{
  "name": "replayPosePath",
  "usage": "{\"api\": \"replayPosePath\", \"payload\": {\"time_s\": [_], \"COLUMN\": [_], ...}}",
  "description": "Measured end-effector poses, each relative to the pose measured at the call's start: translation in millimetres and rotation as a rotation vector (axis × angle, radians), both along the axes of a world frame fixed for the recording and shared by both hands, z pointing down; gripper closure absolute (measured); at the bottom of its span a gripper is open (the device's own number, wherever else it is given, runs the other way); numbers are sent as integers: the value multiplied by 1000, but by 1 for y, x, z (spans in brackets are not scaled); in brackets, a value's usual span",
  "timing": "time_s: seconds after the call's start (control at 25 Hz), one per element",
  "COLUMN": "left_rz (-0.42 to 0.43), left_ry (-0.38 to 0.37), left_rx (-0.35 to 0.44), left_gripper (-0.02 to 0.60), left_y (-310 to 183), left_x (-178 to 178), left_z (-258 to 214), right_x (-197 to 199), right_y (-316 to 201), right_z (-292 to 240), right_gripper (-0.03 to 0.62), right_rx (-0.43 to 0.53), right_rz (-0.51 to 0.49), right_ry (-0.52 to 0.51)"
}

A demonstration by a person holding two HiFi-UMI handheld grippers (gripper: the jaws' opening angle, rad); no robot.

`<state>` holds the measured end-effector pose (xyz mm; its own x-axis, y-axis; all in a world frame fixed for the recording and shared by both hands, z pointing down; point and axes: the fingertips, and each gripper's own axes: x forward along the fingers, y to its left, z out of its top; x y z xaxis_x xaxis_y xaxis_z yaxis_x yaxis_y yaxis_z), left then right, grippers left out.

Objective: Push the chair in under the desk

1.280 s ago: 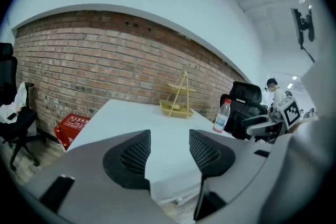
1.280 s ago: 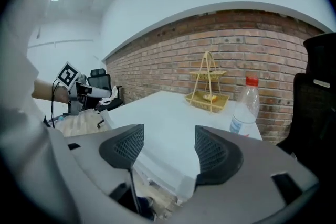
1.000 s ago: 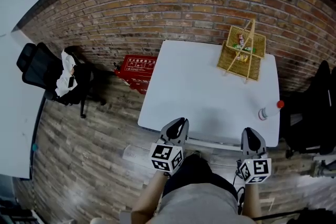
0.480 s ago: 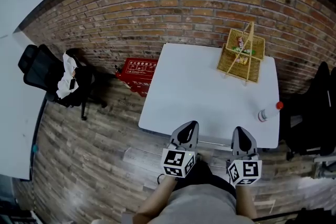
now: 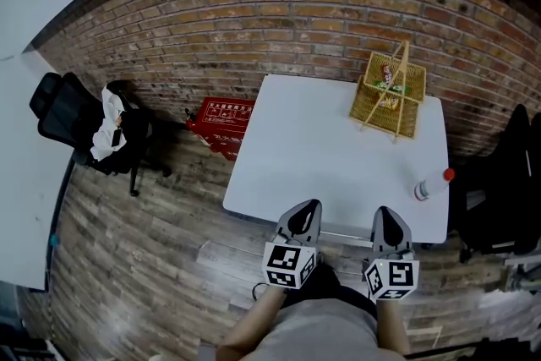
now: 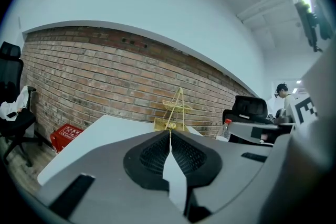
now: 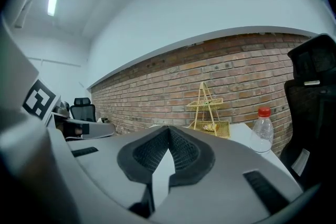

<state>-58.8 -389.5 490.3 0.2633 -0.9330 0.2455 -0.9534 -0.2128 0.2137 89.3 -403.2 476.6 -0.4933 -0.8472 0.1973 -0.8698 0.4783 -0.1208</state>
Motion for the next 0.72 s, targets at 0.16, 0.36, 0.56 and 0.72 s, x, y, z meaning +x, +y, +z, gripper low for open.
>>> {"api": "replayPosePath", "payload": {"time_s": [0.16,0.36,0.56,0.72], "left_rz": [6,10,14,13], "left_ry": [-10,-11,-21,-20], "left_rx": [1,-1,3,2], "left_gripper": [560,560,560,560], "left_y": [0,1,0,-1], "left_x": [1,3,6,7], "left_z": [1,0,-1,-1], "right_x": [-2,-1,-5,-9], "right_y": [0,1,3,4], "right_z": [1,5,4,2], "right_gripper": [579,579,579,579], "right_rx": [-4,-19,-17,-15], "right_rz": [-5,-8,-25,-38], "right_ry": [1,-2,2,4]}}
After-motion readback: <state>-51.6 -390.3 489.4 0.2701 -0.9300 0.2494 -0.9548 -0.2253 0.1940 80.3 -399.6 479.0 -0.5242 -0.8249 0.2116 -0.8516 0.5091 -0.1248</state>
